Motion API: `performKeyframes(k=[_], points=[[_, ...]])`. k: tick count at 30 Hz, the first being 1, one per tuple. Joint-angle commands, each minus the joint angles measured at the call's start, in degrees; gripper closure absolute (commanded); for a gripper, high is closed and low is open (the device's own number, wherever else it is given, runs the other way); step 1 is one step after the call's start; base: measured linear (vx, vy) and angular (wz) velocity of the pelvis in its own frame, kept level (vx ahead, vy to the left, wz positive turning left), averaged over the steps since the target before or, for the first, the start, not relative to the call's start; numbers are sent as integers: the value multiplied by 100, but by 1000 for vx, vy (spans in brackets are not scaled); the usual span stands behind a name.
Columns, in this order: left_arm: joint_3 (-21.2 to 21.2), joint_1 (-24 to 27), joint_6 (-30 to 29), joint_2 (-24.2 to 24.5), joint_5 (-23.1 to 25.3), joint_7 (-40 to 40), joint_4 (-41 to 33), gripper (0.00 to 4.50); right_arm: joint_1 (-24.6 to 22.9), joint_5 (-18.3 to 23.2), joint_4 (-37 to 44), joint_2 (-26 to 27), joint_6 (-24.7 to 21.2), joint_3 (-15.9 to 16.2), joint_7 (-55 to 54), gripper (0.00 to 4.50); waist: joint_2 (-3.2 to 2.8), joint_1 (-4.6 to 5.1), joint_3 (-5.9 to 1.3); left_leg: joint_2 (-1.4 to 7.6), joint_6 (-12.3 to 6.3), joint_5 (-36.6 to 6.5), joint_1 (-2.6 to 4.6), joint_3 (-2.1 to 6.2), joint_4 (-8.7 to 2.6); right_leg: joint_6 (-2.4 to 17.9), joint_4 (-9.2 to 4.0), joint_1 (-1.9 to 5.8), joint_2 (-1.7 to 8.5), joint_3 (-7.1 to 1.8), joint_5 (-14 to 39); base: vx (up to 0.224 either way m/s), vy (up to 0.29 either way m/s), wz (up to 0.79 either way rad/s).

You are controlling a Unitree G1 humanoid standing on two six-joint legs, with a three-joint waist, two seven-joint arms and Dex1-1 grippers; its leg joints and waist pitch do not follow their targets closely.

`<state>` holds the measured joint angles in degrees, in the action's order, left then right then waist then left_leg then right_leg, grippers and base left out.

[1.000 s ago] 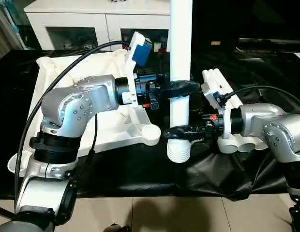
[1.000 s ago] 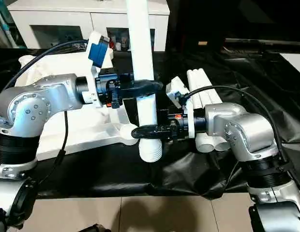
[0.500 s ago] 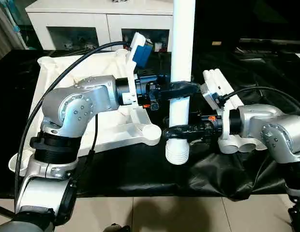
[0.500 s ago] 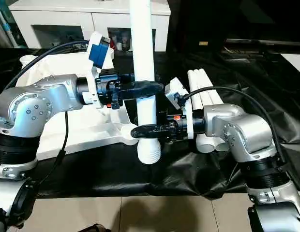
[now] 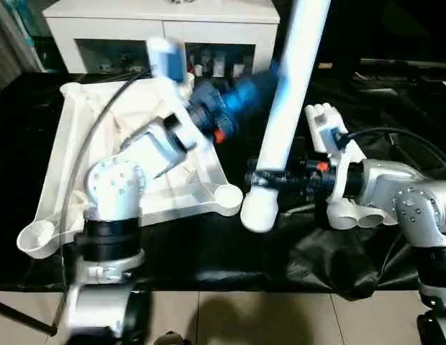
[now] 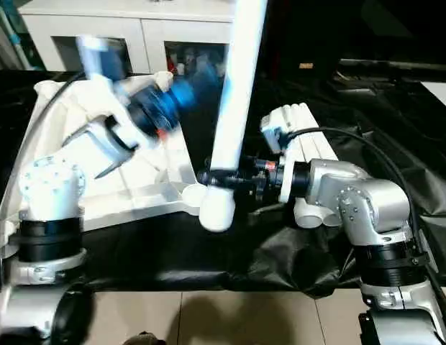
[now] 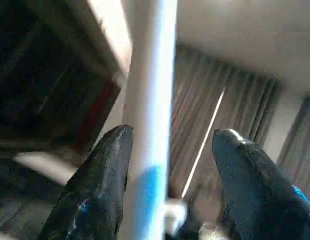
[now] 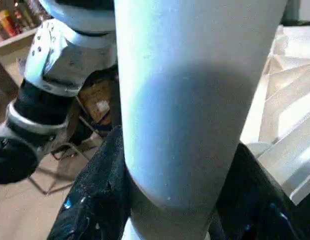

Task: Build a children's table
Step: Pick table leg

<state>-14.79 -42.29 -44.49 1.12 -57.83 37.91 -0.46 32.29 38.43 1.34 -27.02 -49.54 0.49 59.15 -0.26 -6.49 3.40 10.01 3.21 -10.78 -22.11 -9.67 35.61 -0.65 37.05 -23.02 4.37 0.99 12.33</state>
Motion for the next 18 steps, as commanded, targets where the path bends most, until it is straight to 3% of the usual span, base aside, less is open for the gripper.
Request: performKeyframes(k=[1, 2, 3, 4, 5, 6, 7, 8, 9, 10, 11, 12, 13, 14, 15, 16, 17, 18], points=[[-430, 52, 169, -43, -375, -399, -73, 162, -32, -221, -74, 94, 304, -242, -484, 267, 96, -28, -444, 182, -282, -356, 58, 24, -343, 1712, -377, 370, 274, -144, -232, 0, 0, 0], [-516, 56, 170, -55, -411, -468, -80, 162, -38, -294, -81, 126, 381, -264, -595, 267, 99, -8, -434, 180, -247, -355, 45, 27, -354, 1664, -384, 361, 269, -142, -177, 0, 0, 0], [-287, 209, 367, 291, 629, -761, -215, 162, -63, -598, -112, 271, 699, -357, -1109, 267, 112, 6, -439, 167, -221, -379, 60, 22, -358, 1572, -401, 361, 254, -133, -36, 0, 0, 0], [-114, 279, 464, 459, 1105, -840, -257, 162, -75, -669, -110, 322, 787, -392, -1266, 267, 117, 21, -428, 215, -222, -353, 61, 55, -389, 1358, -414, 336, 268, -138, 122, 0, 0, 0], [611, 513, 1059, 1057, 2531, -908, -294, 162, -115, -922, -68, 423, 1031, -405, -1656, 267, 251, 65, -417, 239, -263, -385, 78, 51, -413, 1020, -492, 315, 254, -137, 453, 0, 0, 0], [1008, 632, 1424, 1370, 3206, -897, -285, 162, -137, -1058, -36, 463, 1147, -389, -1827, 267, 183, 55, -416, 245, -202, -394, 76, 72, -420, 846, -440, 316, 264, -144, 608, 0, 0, 0], [1189, 708, 1655, 1534, 3436, -722, -265, 162, -151, -1167, -23, 523, 1332, -395, -1946, 267, 130, 85, -413, 235, -84, -420, 96, 55, -426, 614, -466, 282, 258, -154, 844, 0, 0, 0], [1456, 830, 1815, 1856, 3682, -395, -207, 162, -161, -1472, -37, 635, 1701, -346, -2262, 267, 193, 72, -421, 235, -51, -397, 112, 58, -432, 564, -489, 273, 267, -146, 896, 0, 0, 0], [1559, 864, 1809, 2081, 3780, -279, -104, 162, -91, -1738, -183, 698, 1794, -251, -2604, 267, 106, 100, -434, 217, 154, -298, 140, 38, -441, 652, -428, 216, 246, -144, 741, 0, 0, 0], [1579, 869, 1806, 2125, 3801, -264, -83, 162, -76, -1789, -214, 708, 1805, -231, -2671, 267, 106, 115, -435, 213, 202, -274, 143, 35, -441, 733, -410, 216, 231, -140, 568, 0, 0, 0], [1694, 944, 1865, 2301, 3779, -136, 142, 162, -74, -1732, -406, 812, 1744, -272, -2795, 267, 33, 123, -441, 202, 280, -311, 176, 24, -431, 898, -394, 187, 203, -136, 196, 0, 0, 0], [1747, 977, 1901, 2365, 3775, -64, 223, 162, -84, -1673, -450, 864, 1709, -318, -2828, 267, 11, 118, -442, 194, 288, -338, 174, 23, -425, 983, -375, 189, 204, -141, 23, 0, 0, 0], [1788, 993, 1972, 2396, 3809, -34, 269, 162, -86, -1654, -461, 883, 1696, -330, -2838, 267, 59, 134, -435, 174, 260, -378, 125, 21, -440, 1073, -355, 240, 196, -146, -190, 0, 0, 0], [1858, 1019, 2090, 2449, 3865, 17, 346, 162, -89, -1622, -478, 916, 1673, -350, -2856, 267, 37, 125, -441, 176, 248, -422, 131, 25, -439, 1121, -353, 250, 209, -147, -307, 0, 0, 0], [1865, 1105, 2200, 2470, 3861, 82, 474, 162, -116, -1642, -443, 1010, 1647, -360, -2997, 267, -123, 104, -446, 168, 291, -422, 129, 48, -426, 1171, -321, 248, 224, -145, -427, 0, 0, 0], [1718, 1291, 2121, 2375, 3686, -25, 625, 162, -202, -2029, -313, 1092, 1724, -196, -3457, 267, -234, 108, -439, 155, 361, -461, 122, 59, -421, 1160, -328, 236, 218, -133, -461, 0, 0, 0], [1620, 1339, 2143, 2205, 3846, -489, 631, 162, -272, -1975, -182, 1182, 1654, -240, -3538, 267, -47, 142, -433, 151, 385, -530, 88, 44, -444, 1174, -341, 296, 205, -133, -541, 0, 0, 0], [1550, 1321, 2265, 2042, 4078, -996, 718, 162, -361, -1894, -120, 1237, 1671, -273, -3490, 267, 77, 94, -449, 154, 259, -522, 80, 37, -434, 1194, -337, 341, 240, -154, -528, 0, 0, 0]])
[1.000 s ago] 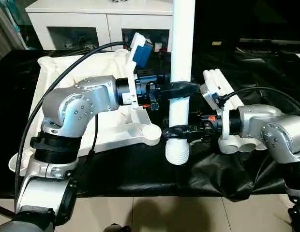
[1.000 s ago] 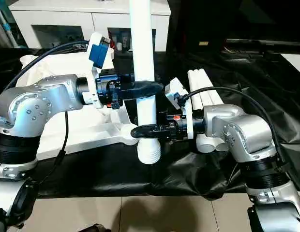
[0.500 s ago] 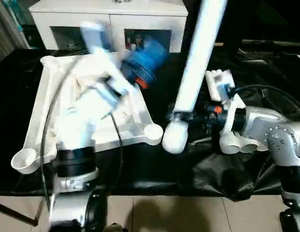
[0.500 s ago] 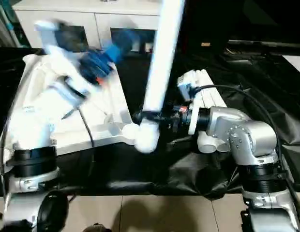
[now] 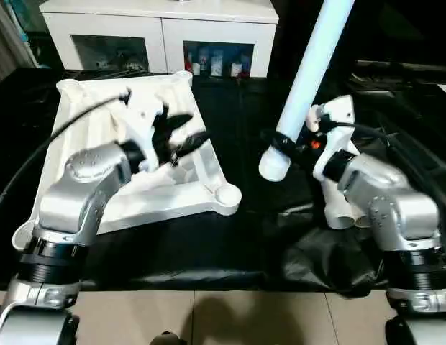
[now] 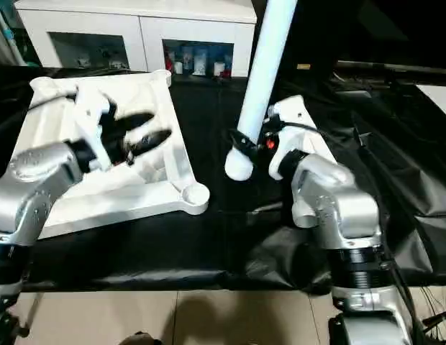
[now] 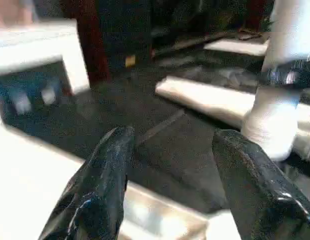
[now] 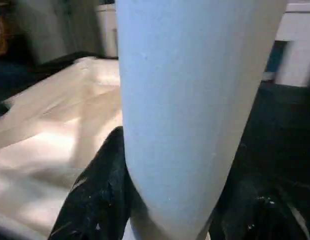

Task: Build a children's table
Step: Pick table leg

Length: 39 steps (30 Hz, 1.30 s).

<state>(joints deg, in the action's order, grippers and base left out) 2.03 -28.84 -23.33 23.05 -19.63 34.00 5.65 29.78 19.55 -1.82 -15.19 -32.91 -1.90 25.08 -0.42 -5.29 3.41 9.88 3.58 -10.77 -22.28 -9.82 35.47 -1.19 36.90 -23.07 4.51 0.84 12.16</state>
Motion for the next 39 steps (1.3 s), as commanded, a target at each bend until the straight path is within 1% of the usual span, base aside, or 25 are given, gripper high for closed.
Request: performKeyframes(k=[1, 2, 3, 7, 15, 16, 18, 19, 20, 21, 23, 24, 27, 28, 29, 30, 31, 32, 33, 34, 35, 36, 37, 38, 39], points=[[-131, -23, 148, -151, 258, -605, 108, 162, -109, -6, 195, 54, 7, -34, -82, 267, 31, -38, -450, 175, 163, -558, 102, 49, -418, 1260, -339, 328, 241, -146, -424, 0, 0, 0], [-255, 13, 30, -320, 571, -1526, 225, 162, -308, -72, 221, 122, 129, 26, -122, 267, -39, -32, -433, 209, 153, -701, 89, 68, -428, 1229, -376, 314, 247, -139, -204, 0, 0, 0], [-313, 90, 258, -383, 787, -1733, 221, 162, -385, -183, 222, 174, 160, 68, -254, 267, -39, -32, -433, 209, 153, -701, 89, 68, -428, 1229, -376, 314, 247, -139, -204, 0, 0, 0], [-584, 517, 187, -677, 861, -2092, -260, 162, -647, -324, 453, 289, 304, 103, -472, 267, -8, 8, -414, 217, 233, -837, 77, 86, -460, 1111, -410, 325, 256, -134, 227, 0, 0, 0], [-433, 1215, 440, -1143, 798, -2478, -1261, 162, -1111, -551, 1045, 224, 441, 193, -687, 267, -121, 16, -377, 227, 263, -1537, 155, 94, -500, 1008, -482, 236, 203, -141, 795, 0, 0, 0], [-381, 1243, 427, -1193, 823, -2552, -1262, 162, -1156, -591, 1102, 206, 480, 193, -696, 267, -53, -7, -322, 175, 73, -2017, -4, 227, -619, 885, -506, 404, 304, 1, 1395, 0, 0, 0], [-339, 1284, 419, -1292, 881, -2632, -1290, 162, -1234, -599, 1202, 208, 493, 161, -724, 267, -149, 54, -287, 163, -181, -2979, 193, 288, -641, 687, -734, 382, 388, 163, 2883, 9, 3, 29], [-318, 1296, 440, -1352, 925, -2663, -1309, 162, -1278, -595, 1268, 218, 489, 138, -751, 267, -124, 115, -275, 132, -230, -3078, 167, 299, -623, 639, -793, 468, 394, 225, 3315, 7, 7, 33], [-307, 1294, 437, -1415, 939, -2678, -1310, 162, -1311, -599, 1322, 222, 482, 119, -777, 267, -146, 125, -258, 46, -410, -2809, -31, 274, -566, 345, -996, 792, 521, 453, 4308, 29, 11, 41], [-278, 1287, 455, -1438, 964, -2672, -1296, 162, -1326, -596, 1344, 218, 477, 110, -779, 267, -125, 201, -255, 27, -487, -2663, 30, 279, -503, 315, -1117, 842, 566, 530, 4455, 29, 11, 41], [-135, 1291, 539, -1546, 1110, -2697, -1227, 162, -1429, -586, 1433, 184, 479, 75, -776, 267, -131, 216, -234, 32, -559, -2491, -47, 314, -510, 356, -1165, 965, 572, 607, 4382, 73, 8, 53], [-120, 1301, 544, -1582, 1119, -2713, -1223, 162, -1452, -588, 1413, 170, 490, 68, -772, 267, -185, 235, -264, 48, -653, -2296, -64, 355, -553, 486, -1171, 1109, 507, 719, 3815, 84, 7, 52], [-90, 1345, 514, -1600, 1114, -2708, -1272, 162, -1480, -609, 1381, 147, 497, 78, -767, 267, -294, 317, -308, 24, -897, -2070, 115, 456, -644, 745, -1086, 1167, 265, 821, 2731, 132, 16, 60], [-71, 1382, 483, -1592, 1062, -2686, -1328, 162, -1505, -634, 1415, 118, 493, 122, -728, 267, -449, 602, -446, 423, -1358, -1718, 955, 777, -664, 970, -538, 598, -49, 685, 1481, 195, 3, 54], [-52, 1393, 491, -1572, 1073, -2687, -1336, 162, -1515, -658, 1424, 88, 505, 156, -691, 267, -407, 688, -472, 622, -1669, -1392, 1172, 1055, -658, 810, -204, 337, -81, 608, 1252, 205, -12, 24], [-41, 1409, 494, -1552, 1078, -2686, -1343, 162, -1531, -673, 1423, 61, 529, 189, -645, 267, -372, 666, -441, 739, -2007, -1229, 1211, 1150, -640, 596, -23, 211, -41, 494, 1208, 205, -12, 24], [-50, 1433, 485, -1549, 1101, -2671, -1350, 162, -1555, -569, 1408, 110, 500, 135, -633, 267, -289, 643, -463, 843, -2695, -584, 1230, 1212, -564, 146, 274, -47, 87, 334, 955, 178, -47, 5], [-54, 1451, 477, -1538, 1111, -2663, -1366, 162, -1560, -544, 1397, 132, 469, 107, -659, 267, -194, 575, -401, 807, -2937, -214, 1129, 1087, -578, -50, 345, -169, 208, 168, 653, 148, -87, 1], [-75, 1518, 416, -1502, 1087, -2614, -1453, 162, -1567, -539, 1369, 150, 413, 76, -716, 267, 45, 495, -340, 340, -2395, -591, 729, 706, -479, 114, -220, 125, 380, -134, 75, 148, -87, 1], [-87, 1539, 384, -1497, 1053, -2589, -1486, 162, -1571, -548, 1365, 139, 422, 87, -703, 267, 232, 392, -355, -121, -1976, -980, 417, 360, -291, 14, -476, 471, 386, -368, 59, 115, -104, 17], [-83, 1552, 352, -1469, 1049, -2531, -1502, 162, -1580, -545, 1370, 136, 441, 101, -683, 267, 226, 142, -390, -417, -1514, -883, -50, 322, 432, 636, -760, 992, 979, -957, 321, 144, -85, 16], [-69, 1576, 341, -1423, 985, -2379, -1511, 162, -1591, -516, 1376, 140, 426, 99, -662, 267, 237, 136, -394, -313, -1313, -523, -241, 442, 507, 864, -627, 1141, 1030, -954, -327, 144, -85, 16], [22, 1629, 422, -1268, 870, -1983, -1537, 162, -1591, -449, 1373, 168, 401, 72, -648, 267, 268, 124, -449, -349, -824, 434, -307, 480, 303, 727, -212, 1097, 616, -552, -2916, 133, -72, -5], [130, 1682, 548, -1092, 792, -1588, -1562, 162, -1587, -389, 1366, 191, 389, 50, -630, 267, 135, 109, -485, -335, -486, 1312, -195, 443, -19, 487, 23, 897, 321, -225, -4851, -19, -64, -9], [135, 1701, 555, -1044, 715, -1445, -1567, 144, -1580, -384, 1363, 181, 390, 58, -610, 267, 21, 128, -501, -273, -456, 1655, -131, 448, -168, 370, 63, 807, 232, -98, -5213, -19, -64, -9]])
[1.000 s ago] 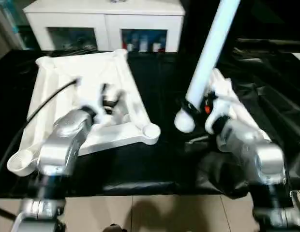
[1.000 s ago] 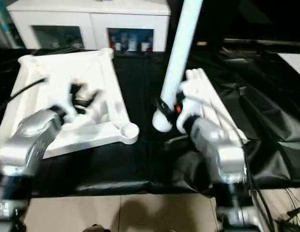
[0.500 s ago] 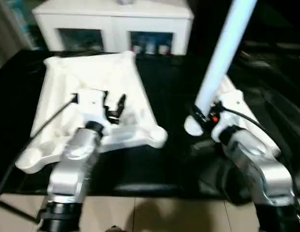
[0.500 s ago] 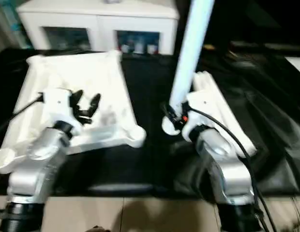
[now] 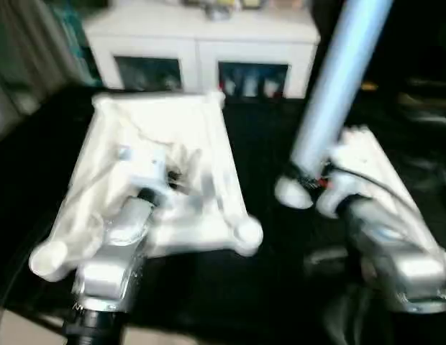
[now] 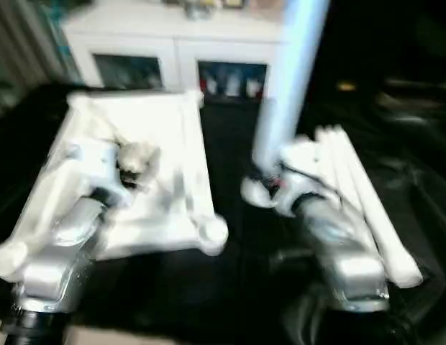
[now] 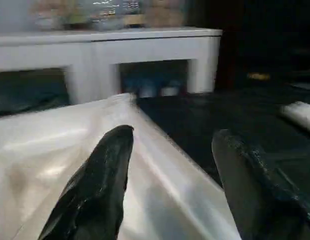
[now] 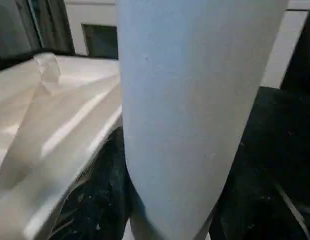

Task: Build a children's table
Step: Pick table leg, then insert table leg to table base

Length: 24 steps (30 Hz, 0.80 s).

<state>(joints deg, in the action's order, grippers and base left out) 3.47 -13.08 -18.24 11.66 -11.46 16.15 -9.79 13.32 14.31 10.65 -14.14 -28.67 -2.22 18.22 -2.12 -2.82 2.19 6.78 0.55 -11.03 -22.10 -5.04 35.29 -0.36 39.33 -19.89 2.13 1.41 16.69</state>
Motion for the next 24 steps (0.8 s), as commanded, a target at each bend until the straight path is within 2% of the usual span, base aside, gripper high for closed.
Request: performKeyframes(k=[1, 2, 3, 4, 5, 6, 7, 8, 9, 10, 11, 12, 13, 14, 15, 16, 17, 19, 20, 22, 23, 24], points=[[-7, 133, 50, 116, -135, 399, -26, 133, 69, 142, 114, 72, -33, 93, 85, 267, 58, -113, -405, 110, -180, 1901, -114, -12, -216, 200, -179, 423, 443, -67, -5748, 0, 0, 0], [8, 195, -82, 334, -495, 986, -59, 126, 82, 229, 144, 30, -71, 108, 214, 267, -76, -137, -456, 398, -138, 1350, 1, 78, -142, 14, -193, 288, 405, -24, -4803, 0, 0, 0], [39, 220, -152, 439, -605, 1212, -80, 126, 84, 246, 160, 3, -70, 118, 262, 267, -39, -125, -465, 535, -105, 1102, 44, 122, -154, 193, -211, 263, 445, -96, -4167, 0, 0, 0], [164, 275, -212, 678, -716, 1645, -133, 126, 78, 310, 192, -56, -128, 127, 371, 267, -36, -133, -437, 531, -54, 987, 21, 112, -197, 305, -243, 261, 450, -96, -3895, 0, 0, 0], [252, 306, -262, 848, -756, 1911, -157, 109, 74, 387, 212, -96, -197, 127, 469, 267, -55, -154, -411, 531, 22, 760, 31, 102, -219, 406, -286, 230, 452, -93, -3516, 0, 0, 0], [360, 336, -317, 1054, -781, 2215, -182, 83, 75, 481, 231, -144, -290, 127, 588, 267, -101, -170, -351, 549, 197, -17, 81, 78, -288, 652, -387, 169, 474, -104, -2492, 0, 0, 0], [444, 340, -355, 1191, -765, 2395, -176, 83, 76, 495, 246, -198, -308, 148, 664, 267, -80, -173, -290, 567, 312, -760, 102, 41, -368, 897, -470, 157, 497, -134, -1482, -58, 45, 4], [639, 335, -390, 1483, -722, 2821, -151, 87, 82, 524, 270, -326, -343, 197, 845, 267, -107, -206, -250, 584, 424, -1319, 155, 2, -436, 1075, -530, 113, 508, -153, -649, -73, 42, 5], [765, 319, -357, 1641, -665, 3064, -110, 87, 87, 504, 280, -421, -325, 242, 959, 267, -101, -210, -211, 590, 451, -1616, 170, -9, -474, 1123, -567, 91, 522, -168, -219, -73, 42, 5], [911, 281, -334, 1803, -598, 3343, -2, 77, 97, 444, 279, -551, -273, 310, 1099, 267, -90, -206, -200, 583, 480, -1821, 168, -44, -496, 1147, -601, 102, 543, -178, 161, -76, 36, 4], [991, 247, -296, 1891, -561, 3498, 88, 77, 104, 400, 274, -620, -240, 348, 1179, 267, -35, -216, -142, 569, 529, -2165, 182, -127, -537, 1055, -708, 69, 591, -225, 1191, -76, 34, 1], [1139, 124, 9, 1970, -225, 3524, 404, 94, 114, 358, 260, -728, -222, 414, 1320, 267, -27, -220, -144, 566, 540, -2202, 195, -149, -544, 997, -741, 71, 615, -230, 1478, -76, 34, 1], [1222, 23, 218, 1975, -39, 3545, 631, 94, 115, 322, 256, -810, -195, 469, 1419, 267, -24, -239, -137, 580, 534, -2245, 242, -177, -548, 837, -836, 26, 656, -260, 1954, -81, 30, 3], [1279, -50, 295, 1972, 46, 3591, 777, 118, 108, 315, 263, -870, -190, 503, 1498, 267, -36, -243, -158, 595, 561, -2185, 259, -188, -546, 814, -830, 23, 675, -269, 1957, -61, 23, -1], [1323, -166, 391, 1939, 146, 3617, 972, 119, 97, 336, 295, -942, -189, 539, 1599, 267, -68, -231, -197, 611, 542, -1822, 166, -173, -588, 828, -777, 84, 661, -238, 1502, -61, 23, -1], [1327, -181, 402, 1935, 156, 3619, 994, 119, 96, 337, 299, -951, -188, 544, 1610, 267, -61, -222, -215, 616, 521, -1695, 141, -173, -597, 840, -754, 101, 640, -218, 1259, 0, 0, 0], [1377, -361, 458, 1894, 208, 3674, 1233, 133, 94, 364, 349, -1039, -208, 578, 1711, 267, -84, -213, -227, 612, 518, -1743, 146, -177, -604, 886, -733, 74, 620, -191, 1025, 0, 0, 0], [1449, -569, 563, 1842, 316, 3637, 1493, 133, 95, 409, 390, -1072, -260, 577, 1741, 267, -72, -212, -229, 597, 519, -1847, 158, -199, -584, 940, -746, 50, 630, -208, 972, 0, 0, 0], [1514, -698, 537, 1826, 294, 3753, 1628, 158, 91, 437, 423, -1106, -295, 585, 1771, 267, -96, -227, -234, 598, 505, -1828, 157, -202, -576, 969, -750, 47, 657, -218, 981, 0, 0, 0], [1566, -770, 538, 1821, 300, 3828, 1711, 162, 78, 445, 450, -1124, -309, 596, 1789, 267, -88, -228, -244, 597, 467, -1693, 127, -204, -574, 1006, -749, 63, 656, -211, 860, 0, 0, 0], [1655, -835, 576, 1838, 333, 3971, 1815, 164, 52, 450, 474, -1146, -307, 611, 1815, 267, -147, -246, -260, 598, 447, -1599, 129, -201, -555, 1059, -725, 54, 661, -211, 672, 0, 0, 0], [1655, -835, 576, 1838, 333, 3971, 1815, 170, 52, 450, 474, -1146, -307, 611, 1815, 267, -117, -238, -259, 595, 422, -1561, 131, -217, -552, 1072, -743, 48, 649, -210, 599, 0, 0, 0]])
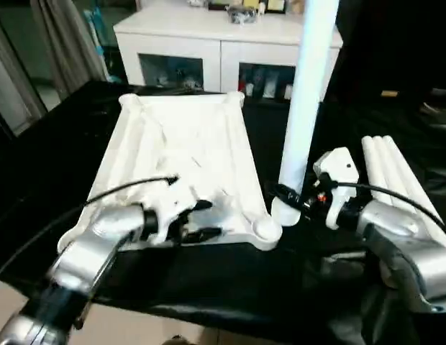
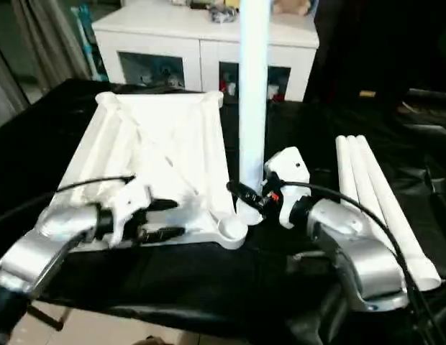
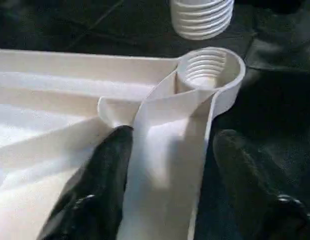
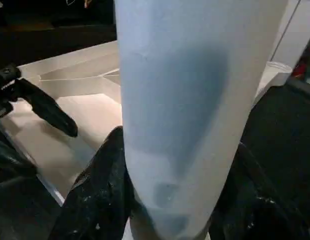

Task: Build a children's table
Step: Insert table leg to table base

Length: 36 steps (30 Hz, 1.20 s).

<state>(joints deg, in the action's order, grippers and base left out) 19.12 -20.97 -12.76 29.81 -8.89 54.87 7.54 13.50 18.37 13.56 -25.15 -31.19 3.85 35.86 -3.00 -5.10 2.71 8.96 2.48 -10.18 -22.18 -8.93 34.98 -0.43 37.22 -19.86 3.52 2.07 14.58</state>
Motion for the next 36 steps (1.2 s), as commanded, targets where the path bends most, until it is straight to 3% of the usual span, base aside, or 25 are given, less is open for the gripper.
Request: performKeyframes(k=[1, 3, 4, 5, 6, 7, 11, 13, 19, 30, 31, 32, 33, 34, 36], points=[[136, -74, 54, 36, 88, 196, 138, 195, 24, 47, 191, -58, -52, 13, 66, 267, -2, -5, -330, 376, 164, -1451, 110, 169, -513, 1123, -500, 85, 507, -272, 523, 0, 0, 0], [211, -121, 66, 19, 60, 471, 264, 202, -5, 40, 204, -69, -46, 24, 93, 267, -75, -12, -358, 370, 82, -1160, 105, 163, -484, 1176, -464, 88, 498, -261, 56, 0, 0, 0], [233, -133, 40, -9, 14, 601, 308, 205, -28, 35, 214, -68, -46, 21, 96, 267, -57, -12, -372, 370, 25, -1012, 100, 154, -466, 1229, -445, 98, 487, -253, -237, 0, 0, 0], [234, -147, 20, -47, -29, 688, 353, 205, -50, 29, 225, -69, -43, 16, 96, 267, -87, -18, -382, 370, -18, -933, 107, 146, -448, 1280, -435, 97, 484, -246, -447, 0, 0, 0], [240, -161, 21, -62, -30, 711, 380, 210, -66, 27, 238, -70, -49, 7, 86, 267, -75, -22, -384, 372, -46, -900, 105, 143, -440, 1315, -425, 102, 486, -244, -532, 0, 0, 0], [256, -205, 59, -91, -11, 720, 468, 229, -88, 33, 259, -75, -62, -8, 77, 267, -124, -28, -388, 371, -77, -879, 99, 146, -430, 1353, -418, 111, 490, -237, -620, 0, 0, 0], [361, -334, 275, -137, 200, 656, 797, 269, -150, 41, 314, -101, -81, -30, 37, 267, -141, -40, -372, 377, -144, -978, 98, 146, -433, 1345, -440, 119, 482, -235, -434, 0, 0, 0], [398, -413, 369, -185, 316, 594, 1010, 288, -200, 60, 369, -109, -95, -32, 27, 267, -176, -37, -371, 391, -105, -1092, 105, 157, -450, 1317, -442, 115, 493, -234, -236, 0, 0, 0], [450, -470, 295, -214, 300, 948, 1108, 331, -307, 90, 498, -124, -159, -18, 49, 267, -203, -20, -334, 406, 62, -1493, 130, 159, -497, 1299, -504, 84, 507, -260, 414, 0, 0, 0], [544, -578, 455, -292, 485, 947, 1417, 417, -291, 100, 534, -101, -259, -10, -1, 267, -205, -14, -354, 402, -43, -1226, 113, 152, -482, 1300, -494, 91, 508, -257, 159, 0, 0, 0], [564, -588, 429, -274, 527, 956, 1422, 435, -264, 107, 525, -96, -284, -11, -2, 267, -178, -10, -349, 406, -44, -1244, 110, 150, -489, 1301, -500, 95, 508, -258, 180, 0, 0, 0], [567, -590, 425, -271, 533, 958, 1423, 435, -260, 108, 524, -95, -288, -11, -2, 267, -189, -17, -351, 405, -46, -1241, 113, 152, -486, 1302, -495, 93, 511, -259, 188, 0, 0, 0], [559, -588, 409, -252, 567, 994, 1424, 447, -210, 134, 503, -77, -333, -15, 2, 267, -141, -13, -344, 406, -66, -1230, 110, 143, -491, 1303, -504, 93, 515, -264, 243, 0, 0, 0], [579, -579, 390, -209, 609, 1038, 1414, 447, -155, 167, 478, -55, -388, -20, 2, 267, -163, -21, -348, 403, -72, -1204, 110, 143, -486, 1304, -500, 93, 521, -264, 260, 0, 0, 0], [618, -568, 391, -163, 660, 1069, 1404, 447, -110, 205, 455, -36, -443, -28, 5, 267, -136, -3, -334, 400, -83, -1197, 95, 145, -498, 1281, -509, 99, 516, -262, 346, 0, 0, 0]])
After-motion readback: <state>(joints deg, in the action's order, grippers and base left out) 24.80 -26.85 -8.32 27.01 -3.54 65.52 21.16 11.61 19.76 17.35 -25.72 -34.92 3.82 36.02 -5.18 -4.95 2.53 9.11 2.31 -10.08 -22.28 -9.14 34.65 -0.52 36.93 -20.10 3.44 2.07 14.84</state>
